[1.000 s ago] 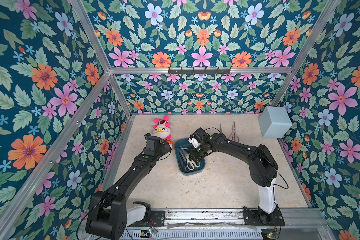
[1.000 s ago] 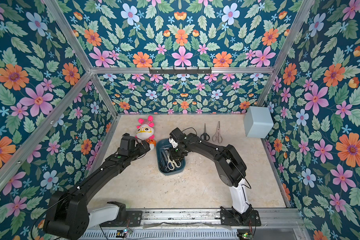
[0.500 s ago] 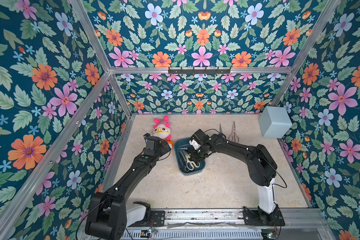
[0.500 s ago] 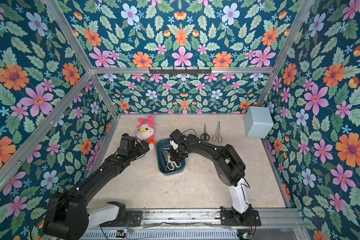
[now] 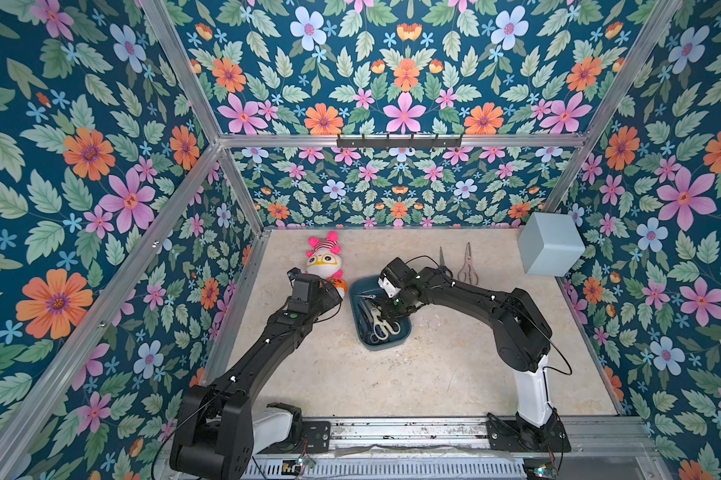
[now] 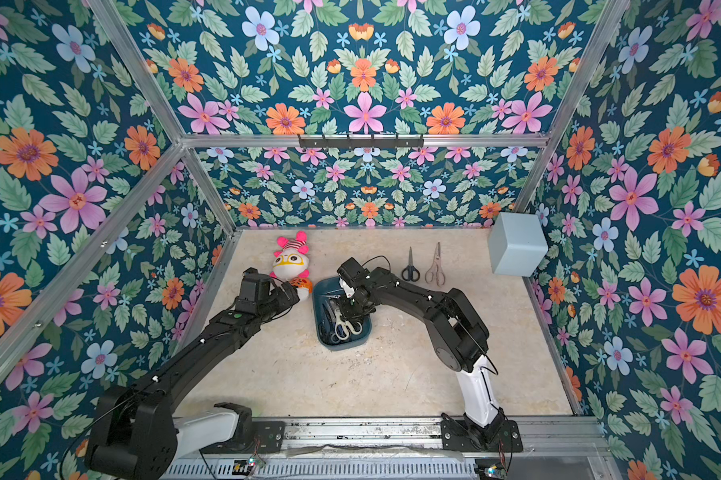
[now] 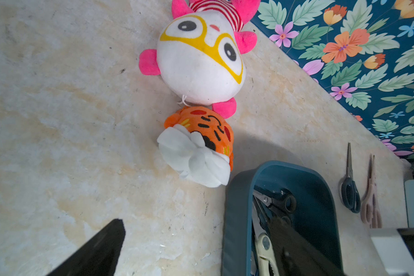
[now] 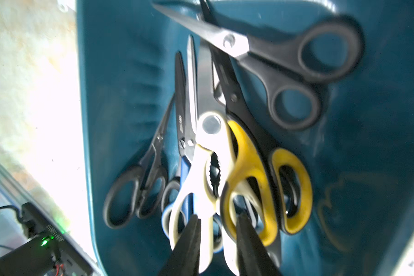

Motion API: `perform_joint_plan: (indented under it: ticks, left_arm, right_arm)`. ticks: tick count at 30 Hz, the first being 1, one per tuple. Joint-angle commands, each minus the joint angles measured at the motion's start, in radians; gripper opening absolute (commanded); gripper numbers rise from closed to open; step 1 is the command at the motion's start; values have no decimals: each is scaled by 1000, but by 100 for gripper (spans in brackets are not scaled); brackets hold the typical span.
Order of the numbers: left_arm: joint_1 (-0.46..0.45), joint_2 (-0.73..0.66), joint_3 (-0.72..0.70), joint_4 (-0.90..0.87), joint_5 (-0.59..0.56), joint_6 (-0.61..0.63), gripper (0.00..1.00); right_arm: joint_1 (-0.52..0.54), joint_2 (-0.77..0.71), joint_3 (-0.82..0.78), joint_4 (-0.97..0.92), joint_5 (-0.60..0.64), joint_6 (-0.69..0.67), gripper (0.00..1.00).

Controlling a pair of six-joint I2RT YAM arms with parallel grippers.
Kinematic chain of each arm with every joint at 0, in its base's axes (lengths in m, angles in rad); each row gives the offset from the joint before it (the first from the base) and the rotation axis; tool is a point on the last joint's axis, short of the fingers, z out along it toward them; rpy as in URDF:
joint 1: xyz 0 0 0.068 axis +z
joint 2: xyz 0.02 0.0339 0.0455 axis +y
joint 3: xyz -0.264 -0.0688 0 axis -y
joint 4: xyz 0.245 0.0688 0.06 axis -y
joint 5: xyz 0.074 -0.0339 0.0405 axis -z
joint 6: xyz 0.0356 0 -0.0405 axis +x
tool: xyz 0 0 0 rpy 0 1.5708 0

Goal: Take the scissors out of the storage box
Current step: Pick up the scissors from the storage box.

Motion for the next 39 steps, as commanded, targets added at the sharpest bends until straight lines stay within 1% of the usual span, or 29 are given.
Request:
perform_joint_plan:
  ticks: [1,7,11,16,24,27,32,39]
  left_arm:
    - [2,-2,1,4,-9,-1,99]
    - [1,-10,-1,-1,-16,1,99]
    - [1,-12,-6,0,-18,3,99]
    - [1,-13,-6,-1,-19,4,99]
    - [2,-24,-9,-2,-27,6,99]
    - [1,-25,-10,-3,-28,6,99]
    - [2,-29,-10,-6,-35,7,99]
    - [2,-29,-8,-7,-40,6,99]
  right_arm:
    - [12,27,31,-49,57,-26,31]
    - [32,60,57,-86,86,-39,30]
    - [31,62,54,-97,113,-35,27]
    - [32,59,56,-96,114,-31,20]
    - [32,71,55,-97,112,-28,18]
    - [31,72,54,-96,112,-23,13]
    - [31,62,59,-94,99,-19,0]
    - [31,6,65,-83,39,-7,0]
